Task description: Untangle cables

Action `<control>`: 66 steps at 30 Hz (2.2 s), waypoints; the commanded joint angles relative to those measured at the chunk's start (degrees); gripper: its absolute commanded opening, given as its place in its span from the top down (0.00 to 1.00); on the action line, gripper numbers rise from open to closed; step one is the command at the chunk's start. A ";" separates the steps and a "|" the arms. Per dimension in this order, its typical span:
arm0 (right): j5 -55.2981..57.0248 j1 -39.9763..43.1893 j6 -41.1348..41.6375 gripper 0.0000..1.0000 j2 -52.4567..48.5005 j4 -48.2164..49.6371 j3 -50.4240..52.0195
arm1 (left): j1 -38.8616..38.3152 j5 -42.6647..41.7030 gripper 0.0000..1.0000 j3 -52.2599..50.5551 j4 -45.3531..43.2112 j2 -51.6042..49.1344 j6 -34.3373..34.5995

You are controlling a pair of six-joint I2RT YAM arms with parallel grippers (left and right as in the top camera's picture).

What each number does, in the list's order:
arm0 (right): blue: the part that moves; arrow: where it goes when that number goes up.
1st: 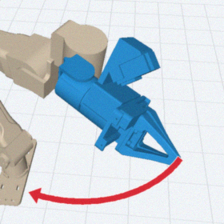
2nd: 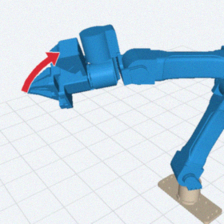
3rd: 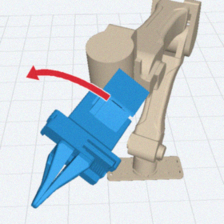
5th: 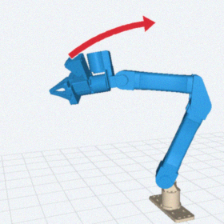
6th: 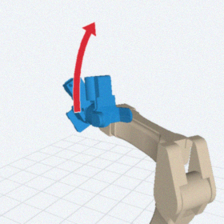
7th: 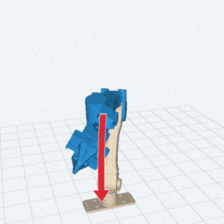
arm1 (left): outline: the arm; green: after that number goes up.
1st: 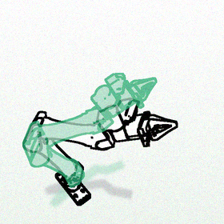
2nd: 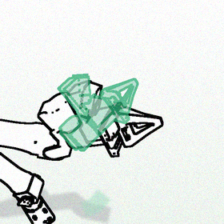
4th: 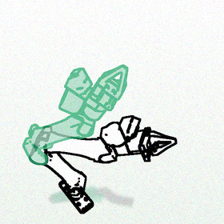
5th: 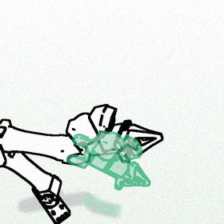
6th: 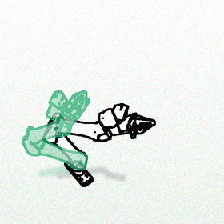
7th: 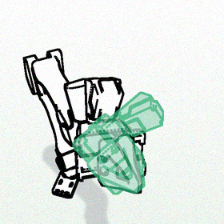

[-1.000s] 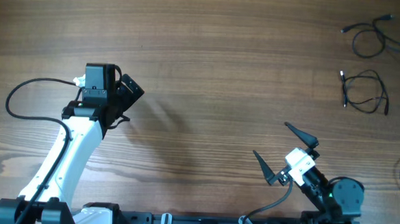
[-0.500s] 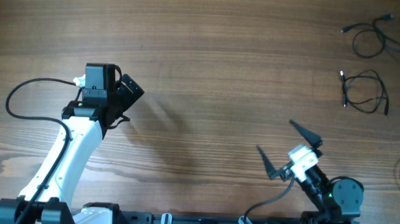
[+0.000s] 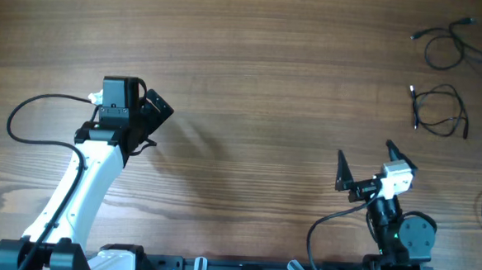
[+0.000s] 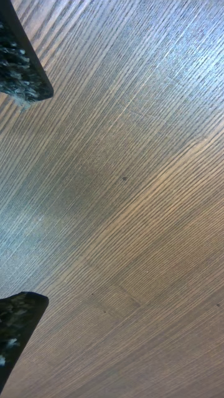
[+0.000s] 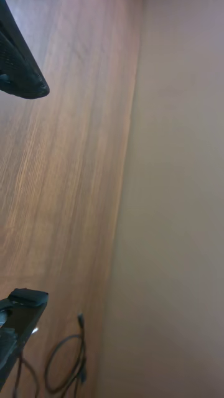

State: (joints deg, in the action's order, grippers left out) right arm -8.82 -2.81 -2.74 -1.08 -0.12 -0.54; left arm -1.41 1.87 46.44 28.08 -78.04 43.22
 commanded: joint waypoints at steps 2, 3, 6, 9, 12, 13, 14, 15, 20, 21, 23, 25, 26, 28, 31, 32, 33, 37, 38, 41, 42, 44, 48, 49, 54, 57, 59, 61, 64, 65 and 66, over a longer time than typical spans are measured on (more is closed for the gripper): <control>3.89 0.20 1.33 0.00 0.92 -0.11 0.24 | 0.31 0.59 0.00 0.07 -0.13 0.31 0.55; 3.89 0.20 1.25 0.00 0.92 -0.13 0.24 | 0.31 0.61 0.00 0.07 -0.13 0.31 0.55; 3.91 0.20 1.25 0.00 0.92 -0.13 0.24 | 0.31 0.59 0.00 0.07 -0.13 0.31 0.55; 4.13 0.20 1.49 0.00 0.92 -0.13 0.24 | 0.31 0.59 0.00 0.07 -0.13 0.31 0.55; 4.31 0.20 -0.63 0.00 0.92 0.00 0.22 | 0.31 0.59 0.00 0.07 -0.13 0.31 0.57; 4.26 0.20 -1.77 0.00 0.92 0.07 0.24 | 0.31 0.59 0.00 0.07 -0.13 0.31 0.55; 4.28 0.20 -1.77 0.00 0.92 0.07 0.24 | 0.31 0.59 0.00 0.07 -0.13 0.31 0.57; 4.31 0.20 -1.77 0.00 0.92 0.07 0.24 | 0.31 0.59 0.00 0.07 -0.13 0.31 0.55; 4.31 0.20 -1.77 0.00 0.90 0.24 0.22 | 0.31 0.59 0.00 0.07 -0.13 0.31 0.55; 4.31 0.20 -1.77 0.00 0.87 0.24 0.22 | 0.31 0.59 0.00 0.07 -0.13 0.31 0.55; 4.31 0.20 -1.77 0.00 0.87 0.24 0.24 | 0.31 0.59 0.00 0.07 -0.13 0.31 0.55; 4.28 0.20 -1.77 0.00 0.87 0.24 0.22 | 0.31 0.59 0.00 0.07 -0.13 0.31 0.55; 4.31 0.20 -1.75 0.00 0.87 0.24 0.22 | 0.31 0.59 0.00 0.07 -0.13 0.31 0.55; 4.31 0.20 -1.77 0.00 0.87 0.24 0.22 | 0.31 0.59 0.00 0.07 -0.13 0.31 0.57; 4.31 0.20 -1.77 0.00 0.83 0.24 0.24 | 0.31 0.59 0.00 0.07 -0.13 0.31 0.55; 4.31 0.20 -1.75 0.00 0.81 0.24 0.24 | 0.31 0.59 0.00 0.07 -0.13 0.31 0.55; 4.31 0.20 -1.77 0.00 0.81 0.24 0.22 | 0.31 0.59 0.00 0.07 -0.13 0.31 0.55; 4.31 0.20 -1.77 0.00 0.81 0.24 0.22 | 0.31 0.59 0.00 0.07 -0.13 0.31 0.55; 4.31 0.20 -1.77 0.00 0.81 0.24 0.22 | 0.31 0.59 0.00 0.07 -0.13 0.31 0.55; 4.31 0.20 -1.77 0.00 0.81 0.24 0.22 | 0.31 0.61 0.00 0.07 -0.13 0.31 0.55; 4.31 0.20 -1.75 0.00 0.81 0.24 0.22 | 0.31 0.59 0.00 0.07 -0.13 0.31 0.55; 4.31 0.20 -1.77 0.00 0.81 0.26 0.22 | 0.31 0.59 0.00 0.07 -0.13 0.31 0.55; 4.31 0.20 -1.75 0.00 0.81 0.24 0.22 | 0.31 0.59 0.00 0.07 -0.13 0.31 0.55; 4.31 0.20 -1.77 0.00 0.81 0.24 0.22 | 0.31 0.59 0.00 0.07 -0.13 0.31 0.57; 4.31 0.20 -1.75 0.01 0.81 0.26 0.22 | 0.31 0.61 0.00 0.07 -0.13 0.31 0.55; 4.31 0.20 -1.77 0.00 0.81 0.24 0.24 | 0.31 0.59 0.00 0.07 -0.13 0.31 0.55; 4.28 0.20 -1.77 0.00 0.81 0.26 0.22 | 0.31 0.59 0.00 0.07 -0.13 0.31 0.57; 4.31 0.20 -1.75 0.00 0.81 0.24 0.22 | 0.31 0.59 0.00 0.07 -0.13 0.31 0.55; 4.31 0.20 -1.77 0.00 0.81 0.24 0.24 | 0.31 0.59 0.00 0.07 -0.13 0.31 0.55; 4.31 0.20 -1.77 0.00 0.81 0.24 0.22 | 0.31 0.59 0.00 0.07 -0.13 0.31 0.55; 4.31 0.20 -1.77 0.00 0.81 0.26 0.22 | 0.31 0.59 0.00 0.07 -0.13 0.31 0.55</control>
State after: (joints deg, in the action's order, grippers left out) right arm -5.48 -2.81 -4.14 -1.08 -0.12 -0.51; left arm -1.41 1.87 46.44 28.08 -78.04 43.22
